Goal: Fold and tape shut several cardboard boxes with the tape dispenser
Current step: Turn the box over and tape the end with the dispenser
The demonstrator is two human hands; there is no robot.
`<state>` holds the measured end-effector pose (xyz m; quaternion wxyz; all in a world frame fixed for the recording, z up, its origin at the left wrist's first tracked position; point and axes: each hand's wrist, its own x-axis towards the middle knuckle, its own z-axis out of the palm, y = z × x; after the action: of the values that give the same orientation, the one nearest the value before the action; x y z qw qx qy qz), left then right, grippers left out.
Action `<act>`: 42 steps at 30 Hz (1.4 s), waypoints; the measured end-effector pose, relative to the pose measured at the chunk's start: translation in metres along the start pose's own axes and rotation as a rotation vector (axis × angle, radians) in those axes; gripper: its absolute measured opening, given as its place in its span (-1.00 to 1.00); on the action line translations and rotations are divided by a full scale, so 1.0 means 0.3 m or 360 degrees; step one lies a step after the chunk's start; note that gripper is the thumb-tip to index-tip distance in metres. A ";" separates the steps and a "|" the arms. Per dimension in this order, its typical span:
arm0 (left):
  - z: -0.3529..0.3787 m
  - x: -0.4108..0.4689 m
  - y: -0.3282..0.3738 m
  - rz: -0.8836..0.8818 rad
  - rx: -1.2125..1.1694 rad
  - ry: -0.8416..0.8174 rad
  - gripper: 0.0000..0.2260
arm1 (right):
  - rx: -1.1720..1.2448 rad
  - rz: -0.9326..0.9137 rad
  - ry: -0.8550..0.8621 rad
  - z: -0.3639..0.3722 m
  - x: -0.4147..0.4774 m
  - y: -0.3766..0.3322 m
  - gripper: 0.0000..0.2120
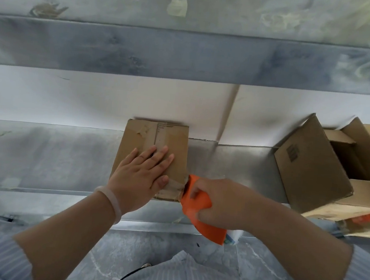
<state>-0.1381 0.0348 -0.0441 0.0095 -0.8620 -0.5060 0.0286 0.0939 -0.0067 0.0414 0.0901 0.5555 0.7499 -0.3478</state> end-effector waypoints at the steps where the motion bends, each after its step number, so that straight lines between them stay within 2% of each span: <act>1: -0.003 -0.001 0.001 0.0000 -0.0002 -0.0005 -0.48 | 0.0019 0.0009 0.0004 0.002 0.005 -0.001 -0.66; 14: -0.005 0.000 0.007 -0.0025 -0.0083 -0.0048 -0.41 | 0.0114 0.0053 -0.0060 0.006 -0.002 0.002 -0.64; 21: -0.015 -0.002 0.002 -0.0032 -0.0089 -0.0065 -0.46 | 0.0152 0.0101 0.0138 0.055 -0.097 0.096 -0.36; 25: -0.009 -0.003 0.000 -0.0013 -0.0111 -0.0027 -0.46 | -0.0030 0.0113 0.0163 0.045 -0.151 0.154 -0.37; 34: -0.001 -0.006 -0.002 -0.0008 -0.0176 -0.0012 -0.45 | -0.0125 0.0089 0.0041 -0.030 -0.182 0.158 -0.40; 37: -0.005 -0.005 0.001 -0.0006 -0.0184 -0.0010 -0.44 | -0.0309 0.0067 0.0063 -0.040 -0.140 0.101 -0.43; 40: 0.000 -0.006 -0.004 -0.0004 -0.0196 -0.0006 -0.43 | -0.0643 0.0115 0.0047 0.031 -0.090 0.072 -0.55; 42: 0.000 -0.008 -0.005 0.0009 -0.0176 0.0010 -0.44 | -0.0656 0.0227 -0.0033 0.069 -0.094 0.090 -0.58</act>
<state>-0.1406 0.0333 -0.0439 -0.0366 -0.8628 -0.5042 -0.0020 0.1232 -0.0373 0.0294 0.2339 0.5732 0.7631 -0.1855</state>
